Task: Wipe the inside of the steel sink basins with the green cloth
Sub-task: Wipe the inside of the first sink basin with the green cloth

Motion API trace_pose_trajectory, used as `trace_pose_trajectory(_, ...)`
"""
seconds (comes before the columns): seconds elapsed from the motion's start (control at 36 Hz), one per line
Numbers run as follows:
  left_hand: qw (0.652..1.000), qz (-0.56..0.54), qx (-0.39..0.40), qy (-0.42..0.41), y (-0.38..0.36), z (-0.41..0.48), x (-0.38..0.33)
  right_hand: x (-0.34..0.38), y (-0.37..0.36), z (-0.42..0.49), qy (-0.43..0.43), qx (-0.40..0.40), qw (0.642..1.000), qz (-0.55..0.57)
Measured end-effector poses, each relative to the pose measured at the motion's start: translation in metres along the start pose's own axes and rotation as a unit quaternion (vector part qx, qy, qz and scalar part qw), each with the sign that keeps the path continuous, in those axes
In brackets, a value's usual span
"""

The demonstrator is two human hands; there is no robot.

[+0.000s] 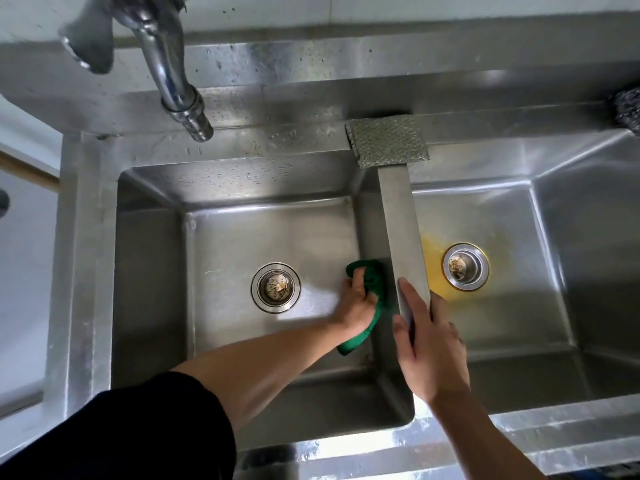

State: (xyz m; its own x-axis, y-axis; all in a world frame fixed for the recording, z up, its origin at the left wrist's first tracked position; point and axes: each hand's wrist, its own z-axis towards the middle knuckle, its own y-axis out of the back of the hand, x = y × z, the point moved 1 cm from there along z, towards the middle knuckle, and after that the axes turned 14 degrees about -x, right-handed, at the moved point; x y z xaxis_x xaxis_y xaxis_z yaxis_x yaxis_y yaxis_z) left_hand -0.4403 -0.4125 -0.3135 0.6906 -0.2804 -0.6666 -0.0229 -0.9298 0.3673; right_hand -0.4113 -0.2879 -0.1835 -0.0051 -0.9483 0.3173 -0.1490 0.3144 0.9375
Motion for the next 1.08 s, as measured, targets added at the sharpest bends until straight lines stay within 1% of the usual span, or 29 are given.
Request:
trace_pose_trajectory(0.06, 1.0, 0.015, 0.001, -0.018, 0.005, -0.009, -0.004, 0.0, 0.0, 0.0, -0.005, -0.001, 1.0, 0.003)
trace_pose_trajectory(0.11, 0.998, 0.002, -0.009, -0.062, 0.012, -0.021, -0.011, 0.0, -0.001, -0.001, -0.005, -0.001, 1.0, 0.008)
trace_pose_trajectory(0.19, 0.986, -0.07, -0.058, -0.137, 0.018, -0.04, -0.021, -0.001, -0.002, 0.0, -0.004, 0.001, 1.0, 0.011)
trace_pose_trajectory(0.25, 0.979, -0.114, -0.078, -0.148, 0.015, -0.046, -0.021, -0.001, -0.001, 0.0, -0.006, 0.003, 1.0, 0.011)
trace_pose_trajectory(0.31, 0.981, -0.129, -0.076, -0.127, 0.012, -0.039, -0.022, 0.0, -0.001, 0.0, -0.008, 0.004, 1.0, 0.011)
trace_pose_trajectory(0.36, 0.988, -0.126, -0.058, -0.07, 0.01, -0.025, -0.027, 0.0, 0.0, 0.0, -0.008, 0.003, 1.0, 0.009)
trace_pose_trajectory(0.42, 0.995, -0.092, -0.036, 0.009, 0.006, -0.01, -0.027, 0.001, 0.0, 0.001, -0.011, 0.005, 1.0, 0.005)
trace_pose_trajectory(0.47, 0.996, -0.066, -0.039, 0.041, 0.001, -0.003, -0.025, 0.001, -0.001, 0.0, -0.014, 0.007, 1.0, 0.005)
trace_pose_trajectory(0.5, 0.996, -0.065, -0.047, 0.035, 0.0, -0.003, -0.022, 0.001, -0.001, 0.0, -0.011, 0.006, 1.0, 0.006)
trace_pose_trajectory(0.56, 0.995, -0.076, -0.06, -0.003, -0.002, -0.013, -0.02, 0.0, -0.001, 0.001, -0.007, 0.005, 1.0, 0.007)
trace_pose_trajectory(0.64, 0.993, -0.101, -0.058, -0.034, 0.0, -0.02, -0.019, 0.0, -0.001, 0.001, -0.007, 0.008, 1.0, 0.005)
trace_pose_trajectory(0.72, 0.989, -0.134, -0.053, -0.024, 0.005, -0.005, -0.027, 0.0, -0.001, 0.002, -0.011, 0.008, 1.0, 0.001)
trace_pose_trajectory(0.83, 0.984, -0.16, -0.069, 0.024, 0.006, 0.021, -0.038, 0.0, -0.001, 0.002, -0.007, 0.003, 1.0, 0.005)
trace_pose_trajectory(0.92, 0.981, -0.178, -0.053, 0.046, -0.006, 0.03, -0.017, 0.0, -0.001, 0.002, -0.004, 0.0, 1.0, 0.005)
trace_pose_trajectory(1.0, 0.978, -0.206, -0.023, 0.027, -0.005, 0.009, -0.006, -0.002, -0.001, 0.002, -0.003, 0.005, 1.0, 0.008)
trace_pose_trajectory(1.08, 0.978, -0.207, -0.022, 0.004, 0.003, -0.013, -0.027, -0.001, -0.001, 0.003, -0.003, 0.007, 1.0, 0.012)
